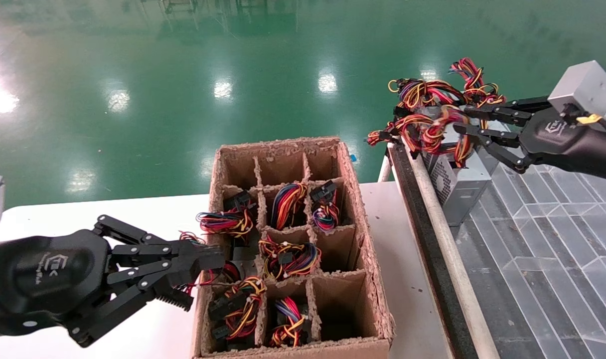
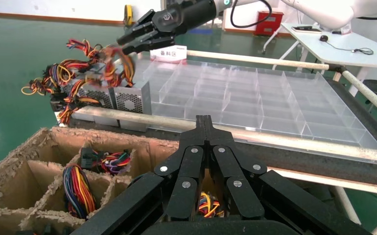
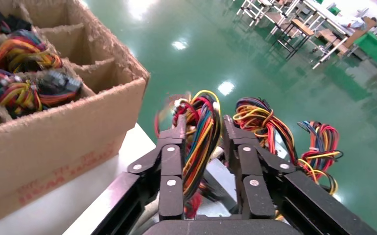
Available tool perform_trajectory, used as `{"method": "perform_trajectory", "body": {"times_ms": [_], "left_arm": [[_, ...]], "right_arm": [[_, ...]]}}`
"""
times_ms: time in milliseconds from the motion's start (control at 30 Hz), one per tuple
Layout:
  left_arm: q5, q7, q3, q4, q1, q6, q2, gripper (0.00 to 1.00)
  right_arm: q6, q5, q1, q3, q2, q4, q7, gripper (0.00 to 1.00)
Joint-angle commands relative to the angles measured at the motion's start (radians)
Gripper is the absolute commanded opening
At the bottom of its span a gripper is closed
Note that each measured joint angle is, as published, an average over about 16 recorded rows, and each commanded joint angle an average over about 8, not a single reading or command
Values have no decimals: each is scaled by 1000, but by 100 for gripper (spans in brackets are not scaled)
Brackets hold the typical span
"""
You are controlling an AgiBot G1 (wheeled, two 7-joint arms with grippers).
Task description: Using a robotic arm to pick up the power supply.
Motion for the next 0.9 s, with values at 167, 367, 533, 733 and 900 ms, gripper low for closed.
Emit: {"method": "perform_trajectory", "body": {"times_ms": [167,367,533,733,900], "left_arm": [[0,0,0,0,0,0,0,0],[0,0,0,0,0,0,0,0],[0,0,0,0,0,0,0,0],[0,0,0,0,0,0,0,0],[0,0,0,0,0,0,0,0]], "right_arm": [[-37,99,-31,46,24,21,21,100],[-83,228,-102,103,55,37,57,100],[-101,261,-123,107,59,52,72,100],[-122,285,-140,95,53,80,83,100],[-139,307,-158,86,48,104,93,100]]}}
